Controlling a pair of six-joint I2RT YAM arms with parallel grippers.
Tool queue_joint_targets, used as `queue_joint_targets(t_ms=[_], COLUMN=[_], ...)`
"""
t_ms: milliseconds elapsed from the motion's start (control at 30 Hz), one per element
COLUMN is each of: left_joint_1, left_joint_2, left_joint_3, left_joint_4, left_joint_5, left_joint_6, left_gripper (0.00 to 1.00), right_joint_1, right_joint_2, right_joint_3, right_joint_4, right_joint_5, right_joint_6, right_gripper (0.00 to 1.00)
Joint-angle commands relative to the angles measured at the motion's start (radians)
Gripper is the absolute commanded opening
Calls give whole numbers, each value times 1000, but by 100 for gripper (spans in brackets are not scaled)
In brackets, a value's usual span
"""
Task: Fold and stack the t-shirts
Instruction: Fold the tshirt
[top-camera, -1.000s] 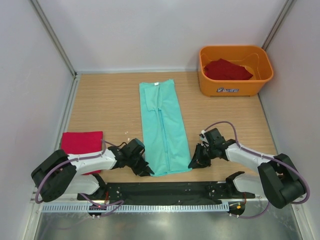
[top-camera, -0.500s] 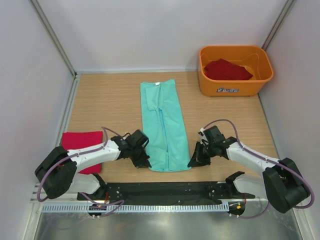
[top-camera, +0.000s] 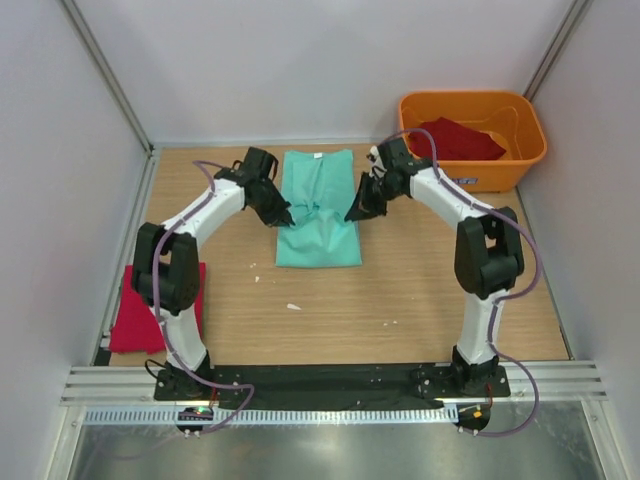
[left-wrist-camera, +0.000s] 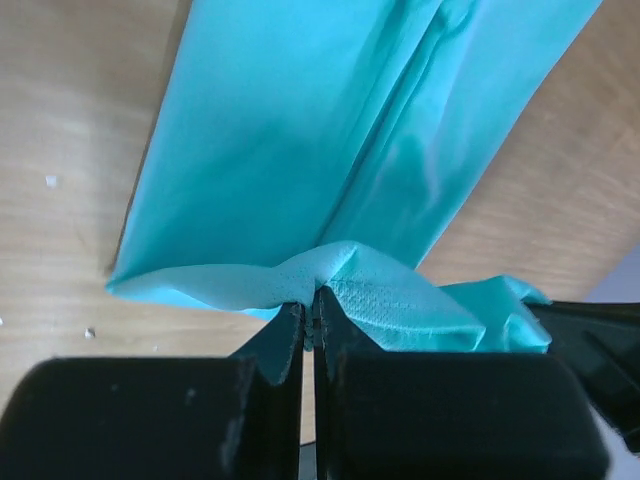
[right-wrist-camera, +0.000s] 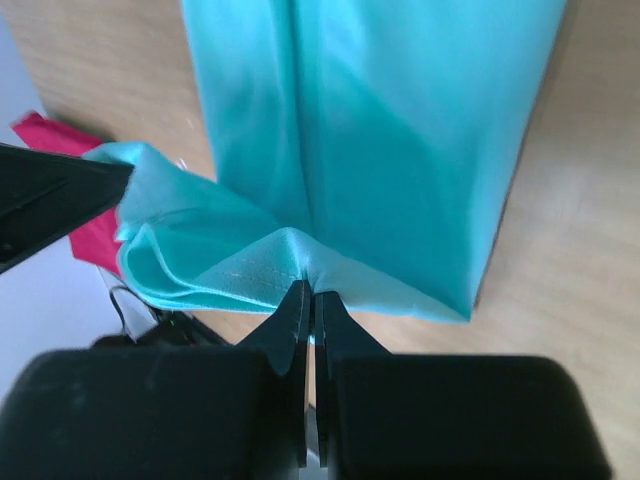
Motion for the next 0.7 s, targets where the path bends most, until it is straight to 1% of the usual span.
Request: queue_joint_targets(t_ms=[0, 33, 67, 100, 133, 167, 200, 267, 433, 667], left_joint_1=[42, 62, 72, 89, 97, 103, 114, 122, 132, 140], left_joint_2=[67, 108, 127, 150, 190, 217, 240, 305, 374, 475], left_joint_3=[144, 208, 233, 259, 280, 334, 362, 424, 472, 564], left_joint_4=[-74, -80, -82, -71, -65, -68, -83, -89, -54, -47], left_joint_5=[58, 61, 69, 90, 98, 101, 113, 133, 154, 176], left_joint_6=[99, 100, 102, 103, 106, 111, 117, 125, 131, 139], left_gripper=[0, 0, 0, 0, 0, 0, 0, 0, 0, 1], right_joint_1=[-36, -40, -44, -53, -56, -59, -60, -67, -86, -105], right_joint_2=[132, 172, 204, 267, 296, 321, 365, 399, 482, 550], right_joint_3=[255, 307, 403, 444, 484, 552, 580, 626, 666, 717], right_joint_4=[-129, -143, -163, -170, -183, -189, -192, -192, -174, -157], right_joint_5=[-24, -29, -34, -34, -44, -56, -52, -69, -84, -96], right_joint_6=[-50, -48, -45, -37, -24, -22, -17, -10, -8, 7], right_gripper=[1, 2, 1, 1, 2, 1, 2, 2, 2, 2])
